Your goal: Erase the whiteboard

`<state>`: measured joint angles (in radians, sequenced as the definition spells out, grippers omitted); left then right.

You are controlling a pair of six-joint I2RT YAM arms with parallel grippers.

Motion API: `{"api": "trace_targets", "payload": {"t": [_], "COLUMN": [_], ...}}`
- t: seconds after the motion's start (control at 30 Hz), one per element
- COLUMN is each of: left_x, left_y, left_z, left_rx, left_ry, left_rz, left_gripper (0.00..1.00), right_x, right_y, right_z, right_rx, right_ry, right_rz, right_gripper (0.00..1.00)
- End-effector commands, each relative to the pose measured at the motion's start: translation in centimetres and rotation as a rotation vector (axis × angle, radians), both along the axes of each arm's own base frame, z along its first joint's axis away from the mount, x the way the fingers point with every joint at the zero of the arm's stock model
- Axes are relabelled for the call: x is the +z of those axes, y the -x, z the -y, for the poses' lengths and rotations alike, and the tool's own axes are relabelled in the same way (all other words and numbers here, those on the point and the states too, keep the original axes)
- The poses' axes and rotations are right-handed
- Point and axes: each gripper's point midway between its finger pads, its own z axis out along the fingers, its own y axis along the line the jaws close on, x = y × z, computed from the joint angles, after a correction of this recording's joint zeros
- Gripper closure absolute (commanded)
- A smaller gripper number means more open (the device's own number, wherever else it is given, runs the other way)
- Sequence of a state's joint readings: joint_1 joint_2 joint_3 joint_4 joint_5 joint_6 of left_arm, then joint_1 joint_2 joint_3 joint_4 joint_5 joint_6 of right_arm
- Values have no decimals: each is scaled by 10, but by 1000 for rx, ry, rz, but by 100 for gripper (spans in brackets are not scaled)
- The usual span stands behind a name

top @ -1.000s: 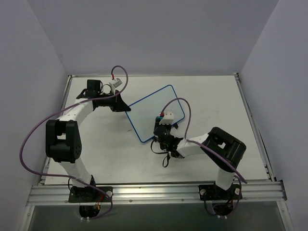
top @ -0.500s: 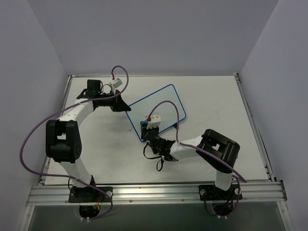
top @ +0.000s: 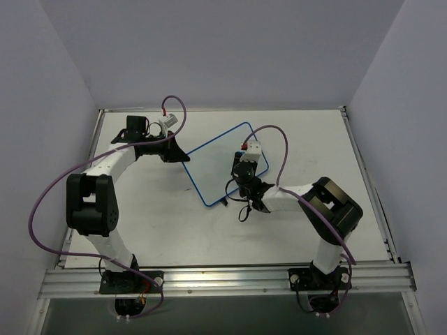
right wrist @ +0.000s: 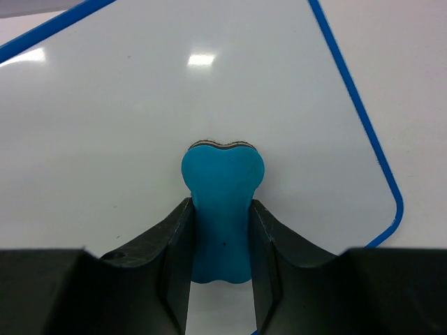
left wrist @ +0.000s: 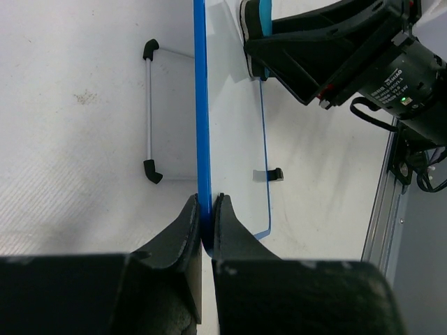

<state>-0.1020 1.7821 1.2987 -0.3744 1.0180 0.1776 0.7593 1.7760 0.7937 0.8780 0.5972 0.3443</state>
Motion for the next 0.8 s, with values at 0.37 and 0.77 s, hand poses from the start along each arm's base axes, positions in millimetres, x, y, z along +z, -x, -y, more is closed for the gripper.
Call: {"api": "trace_targets", "payload": {"t": [0.37, 0.77], "left_x": [-1, 11], "left_y": [-3, -2], "left_z": [5, -5], "left_rx": [-59, -39], "left_ry": [-80, -148], "left_rz": [133, 156], "left_gripper": [98, 98], "right_x": [30, -36], "right_y": [31, 18], "right_z": [-90, 34], "right_rx": [335, -21], "right_ry": [-33, -38], "right_rz": [-11, -168], "right_gripper": [100, 100]}}
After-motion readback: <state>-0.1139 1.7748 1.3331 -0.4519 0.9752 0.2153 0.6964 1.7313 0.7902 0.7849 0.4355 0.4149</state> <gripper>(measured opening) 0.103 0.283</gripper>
